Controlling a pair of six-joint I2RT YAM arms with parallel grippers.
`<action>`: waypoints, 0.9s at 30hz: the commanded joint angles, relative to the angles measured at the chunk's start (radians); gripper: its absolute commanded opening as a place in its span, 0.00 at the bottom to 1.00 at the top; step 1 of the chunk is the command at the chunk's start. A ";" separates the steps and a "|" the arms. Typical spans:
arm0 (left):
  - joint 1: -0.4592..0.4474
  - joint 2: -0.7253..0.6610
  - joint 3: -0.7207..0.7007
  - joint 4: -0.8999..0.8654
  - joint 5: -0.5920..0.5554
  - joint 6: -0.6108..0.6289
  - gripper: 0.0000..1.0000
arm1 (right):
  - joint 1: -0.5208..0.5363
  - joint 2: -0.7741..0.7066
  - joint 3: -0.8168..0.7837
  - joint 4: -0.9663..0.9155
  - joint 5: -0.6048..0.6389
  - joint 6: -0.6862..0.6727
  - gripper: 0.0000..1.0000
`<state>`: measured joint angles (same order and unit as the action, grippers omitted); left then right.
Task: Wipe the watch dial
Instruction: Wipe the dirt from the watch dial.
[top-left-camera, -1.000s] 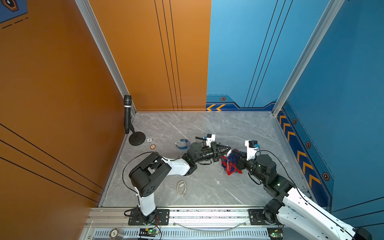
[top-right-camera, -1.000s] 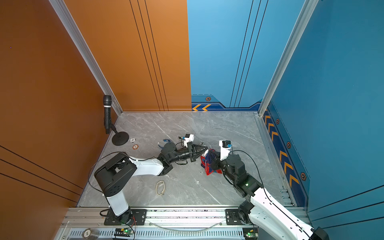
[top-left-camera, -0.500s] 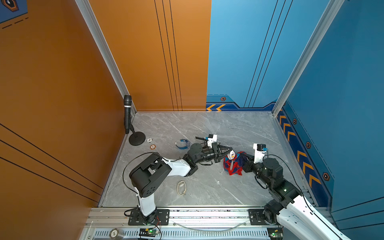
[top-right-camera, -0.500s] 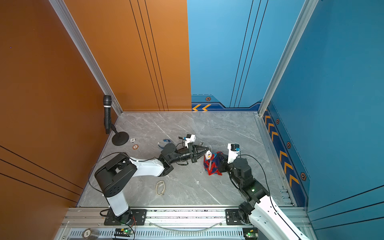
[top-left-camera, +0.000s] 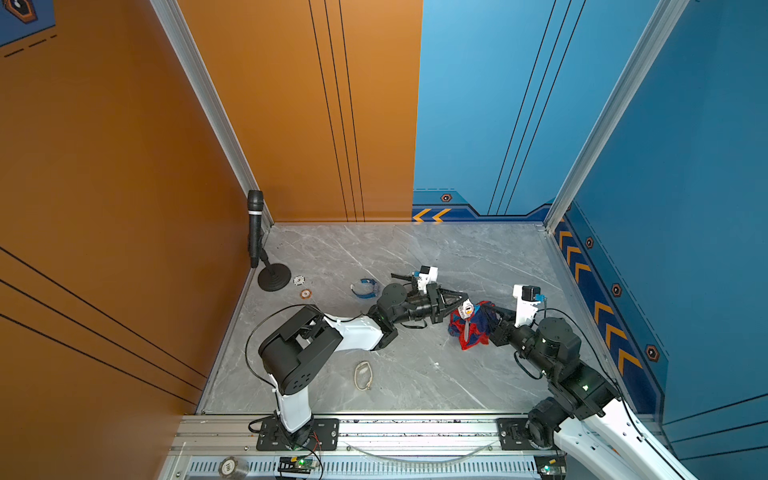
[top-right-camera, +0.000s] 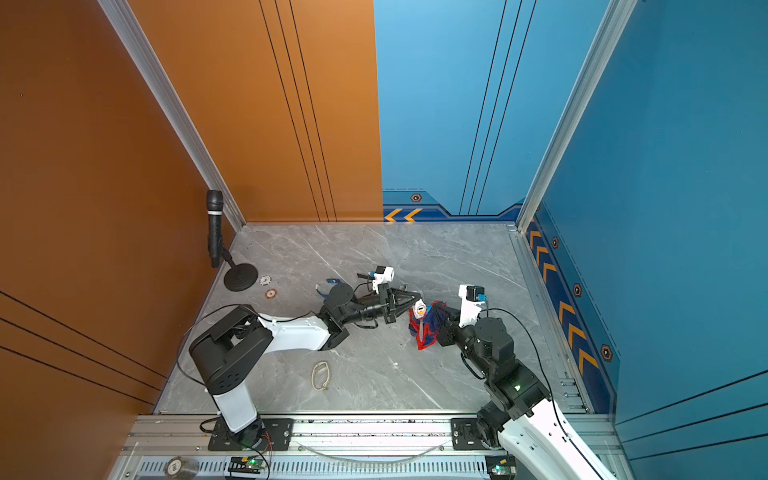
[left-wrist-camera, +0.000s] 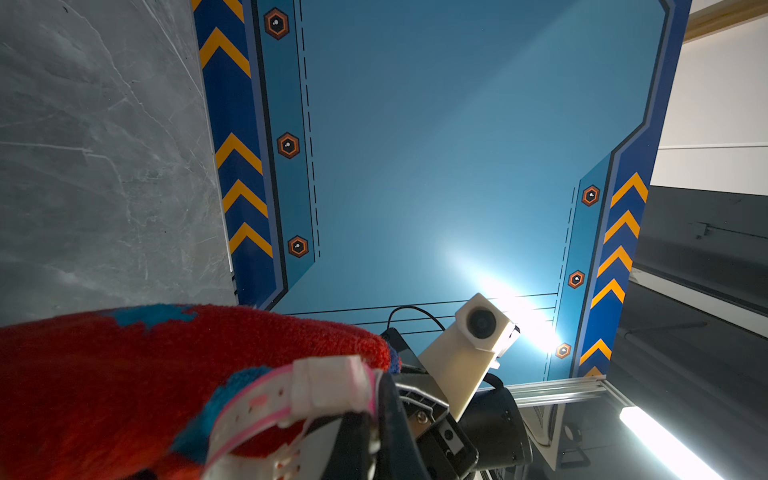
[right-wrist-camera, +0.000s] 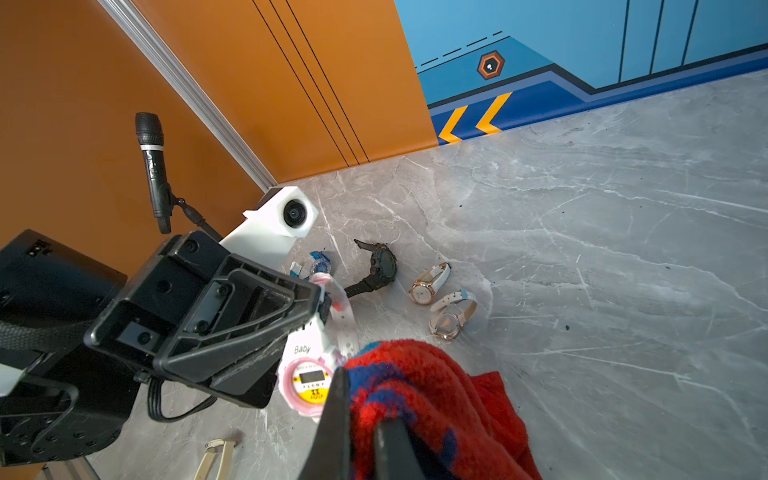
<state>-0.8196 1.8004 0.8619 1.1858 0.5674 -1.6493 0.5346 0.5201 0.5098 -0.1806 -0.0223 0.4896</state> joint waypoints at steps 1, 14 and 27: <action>-0.012 0.022 0.027 0.011 0.033 0.020 0.00 | 0.022 0.015 0.036 0.042 -0.011 0.036 0.00; -0.027 0.044 0.042 0.011 0.030 0.022 0.00 | 0.104 0.070 0.026 0.122 0.053 0.052 0.00; -0.059 0.081 0.025 0.023 0.009 0.026 0.00 | 0.104 0.067 0.015 0.207 0.119 0.115 0.00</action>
<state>-0.8577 1.8633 0.8841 1.1900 0.5686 -1.6459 0.6304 0.6079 0.5129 -0.0597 0.0669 0.5846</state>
